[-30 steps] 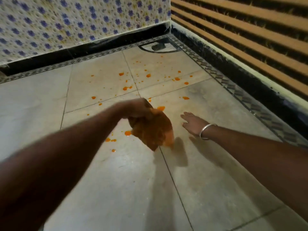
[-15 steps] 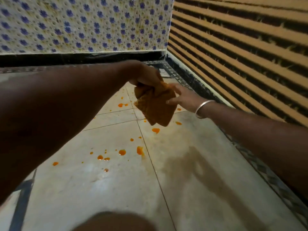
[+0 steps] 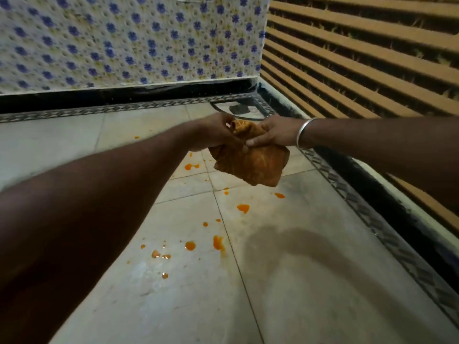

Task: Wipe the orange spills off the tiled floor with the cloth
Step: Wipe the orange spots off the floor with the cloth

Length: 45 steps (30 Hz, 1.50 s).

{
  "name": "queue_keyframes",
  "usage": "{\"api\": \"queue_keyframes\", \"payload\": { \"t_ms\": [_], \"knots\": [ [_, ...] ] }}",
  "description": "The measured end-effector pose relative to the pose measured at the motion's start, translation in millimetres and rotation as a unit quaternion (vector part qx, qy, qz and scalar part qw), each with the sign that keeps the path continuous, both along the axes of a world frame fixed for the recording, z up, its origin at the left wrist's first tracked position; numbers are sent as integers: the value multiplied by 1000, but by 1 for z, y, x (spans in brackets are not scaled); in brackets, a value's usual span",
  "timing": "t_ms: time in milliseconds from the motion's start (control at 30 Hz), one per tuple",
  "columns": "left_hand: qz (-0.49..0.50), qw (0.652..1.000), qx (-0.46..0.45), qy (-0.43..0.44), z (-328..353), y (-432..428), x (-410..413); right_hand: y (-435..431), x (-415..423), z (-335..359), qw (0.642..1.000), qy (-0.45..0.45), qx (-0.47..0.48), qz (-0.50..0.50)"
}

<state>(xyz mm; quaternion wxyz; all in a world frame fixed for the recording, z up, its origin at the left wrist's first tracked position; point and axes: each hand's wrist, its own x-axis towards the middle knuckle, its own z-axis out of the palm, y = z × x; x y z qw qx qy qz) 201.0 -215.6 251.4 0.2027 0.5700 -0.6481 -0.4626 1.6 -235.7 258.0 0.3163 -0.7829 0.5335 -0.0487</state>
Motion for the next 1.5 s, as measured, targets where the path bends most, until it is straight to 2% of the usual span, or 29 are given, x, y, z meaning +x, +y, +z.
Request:
{"api": "queue_keyframes", "payload": {
  "t_ms": [100, 233, 400, 533, 667, 733, 833, 900, 967, 1033, 1100, 1167, 1367, 1500],
  "knots": [
    [39, 999, -18, 21, -24, 0, 3, -5, 0, -21, 999, -47, -21, 17],
    [65, 997, 6, 50, -68, -5, 3, -6, -12, -65, 993, -114, -5, 15],
    [121, 990, 7, 78, -126, -1, -32, -13, -45, -129, 990, -137, -2, -23],
    [149, 988, -48, 2, -164, 5, -79, -12, -78, -179, 984, -151, -44, -89],
    [113, 987, -76, -86, -187, -7, -115, -3, -104, -227, 972, -146, -62, -175],
    [74, 983, -88, -140, -197, -20, -136, -3, -122, -247, 963, -135, -70, -221],
    [43, 979, -94, -178, -211, -41, -153, -4, -132, -265, 959, -109, -71, -250],
    [37, 967, -112, -227, -221, -54, -169, -8, -144, -281, 952, -72, -130, -269],
    [41, 935, -169, -310, -235, -57, -181, -14, -159, -302, 943, 18, -213, -256],
    [9, 917, -202, -344, -254, -50, -196, -19, -179, -321, 945, 111, -213, -224],
    [-71, 915, -191, -349, -282, -40, -214, -20, -191, -337, 946, 170, -191, -199],
    [-97, 913, -166, -360, -307, -34, -226, -18, -191, -343, 948, 178, -195, -179],
    [-86, 899, -221, -368, -328, -82, -225, -21, -192, -346, 947, 176, -199, -183],
    [-21, 903, -173, -393, -330, -107, -191, -20, -191, -343, 949, 183, -188, -173]
  ]
}}
